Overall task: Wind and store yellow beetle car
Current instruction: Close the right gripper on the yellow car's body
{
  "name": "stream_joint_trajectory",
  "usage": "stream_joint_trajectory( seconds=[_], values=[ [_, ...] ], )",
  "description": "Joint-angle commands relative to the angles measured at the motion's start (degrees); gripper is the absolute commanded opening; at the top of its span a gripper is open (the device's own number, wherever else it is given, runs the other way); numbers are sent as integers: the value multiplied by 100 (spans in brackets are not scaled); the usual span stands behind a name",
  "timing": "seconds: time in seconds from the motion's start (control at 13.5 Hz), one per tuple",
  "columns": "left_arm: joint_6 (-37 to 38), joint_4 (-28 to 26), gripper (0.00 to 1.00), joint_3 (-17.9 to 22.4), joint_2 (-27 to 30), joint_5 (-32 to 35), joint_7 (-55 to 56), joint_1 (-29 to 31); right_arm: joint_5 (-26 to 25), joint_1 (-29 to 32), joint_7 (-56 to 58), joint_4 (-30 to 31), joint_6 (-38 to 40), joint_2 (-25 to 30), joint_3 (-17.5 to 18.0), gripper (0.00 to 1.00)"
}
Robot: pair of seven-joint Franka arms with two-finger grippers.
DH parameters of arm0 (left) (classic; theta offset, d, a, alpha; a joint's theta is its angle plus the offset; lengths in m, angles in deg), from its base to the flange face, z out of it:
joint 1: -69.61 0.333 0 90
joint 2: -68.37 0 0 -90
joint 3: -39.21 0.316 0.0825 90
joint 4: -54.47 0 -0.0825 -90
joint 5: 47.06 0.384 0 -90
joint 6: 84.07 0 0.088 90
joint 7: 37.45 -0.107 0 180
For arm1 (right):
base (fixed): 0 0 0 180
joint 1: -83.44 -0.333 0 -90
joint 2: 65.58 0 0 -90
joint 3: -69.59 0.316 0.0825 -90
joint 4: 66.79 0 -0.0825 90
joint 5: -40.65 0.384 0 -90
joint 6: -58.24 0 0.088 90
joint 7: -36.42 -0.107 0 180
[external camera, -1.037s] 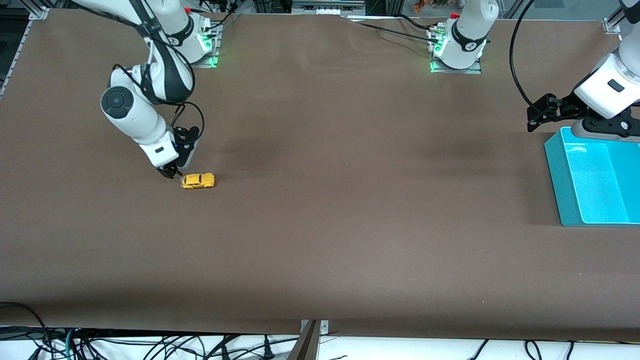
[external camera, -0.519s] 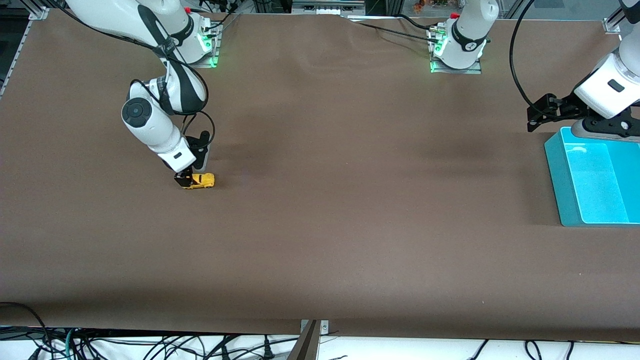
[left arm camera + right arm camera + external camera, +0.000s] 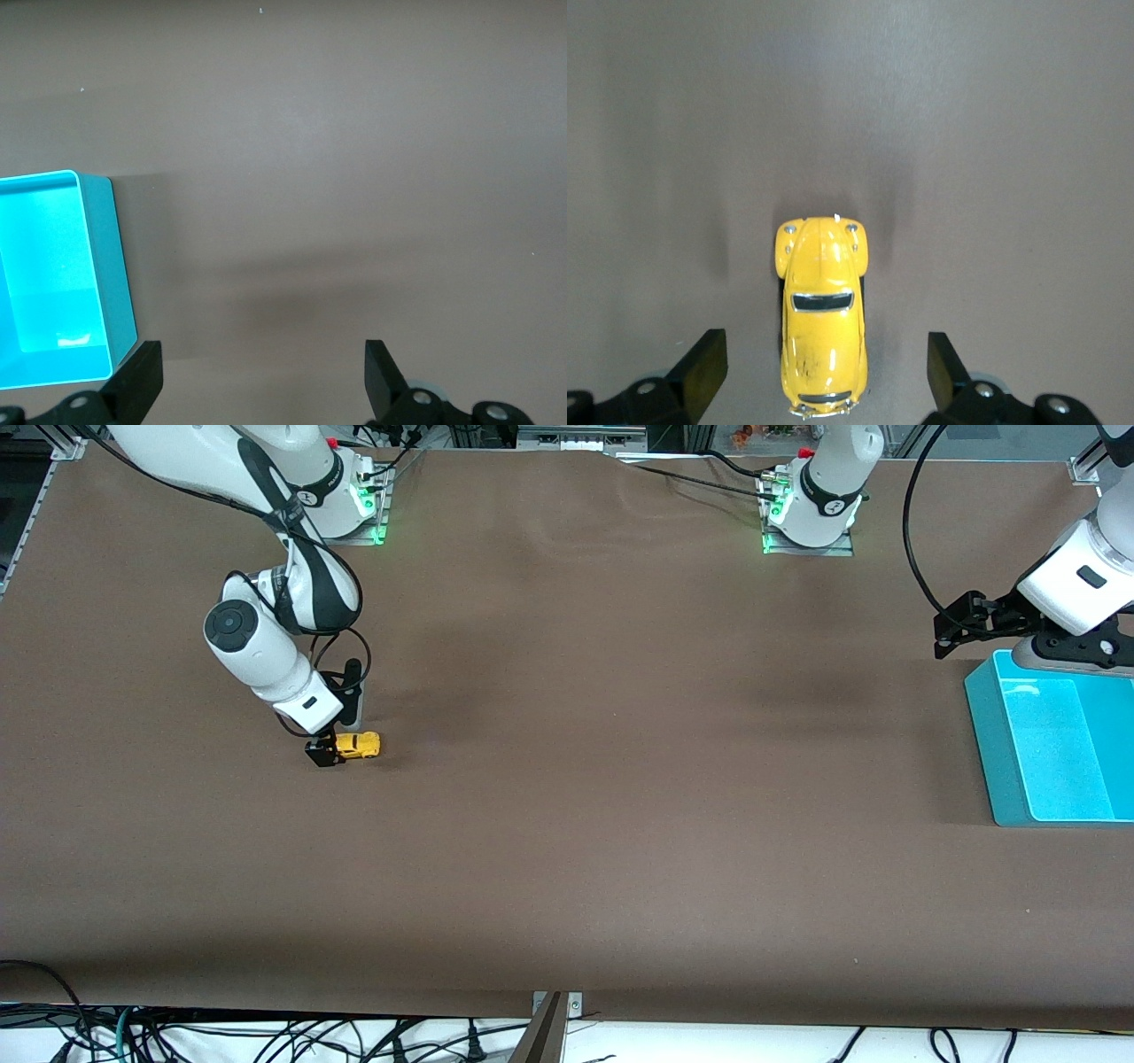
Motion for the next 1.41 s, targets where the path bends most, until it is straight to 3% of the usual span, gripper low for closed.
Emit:
stream_joint_trajectory(
  seconds=[0.0, 0.22, 0.67, 0.81, 1.33],
  values=[
    [104, 134, 100, -4, -42, 110, -89, -12, 72, 78, 158, -1, -257, -193, 68, 100],
    [104, 134, 100, -4, -42, 110, -89, -12, 142, 78, 150, -1, -292, -298, 68, 97],
    [104, 134, 100, 5, -42, 110, -89, -12, 160, 78, 132, -1, -336, -369, 68, 35],
    [104, 134, 100, -4, -42, 110, -89, -12, 168, 87, 132, -1, -336, -404, 68, 21],
    [104, 134, 100, -3, -42, 110, -89, -12, 248, 254, 150, -1, -407, -501, 68, 20]
  ],
)
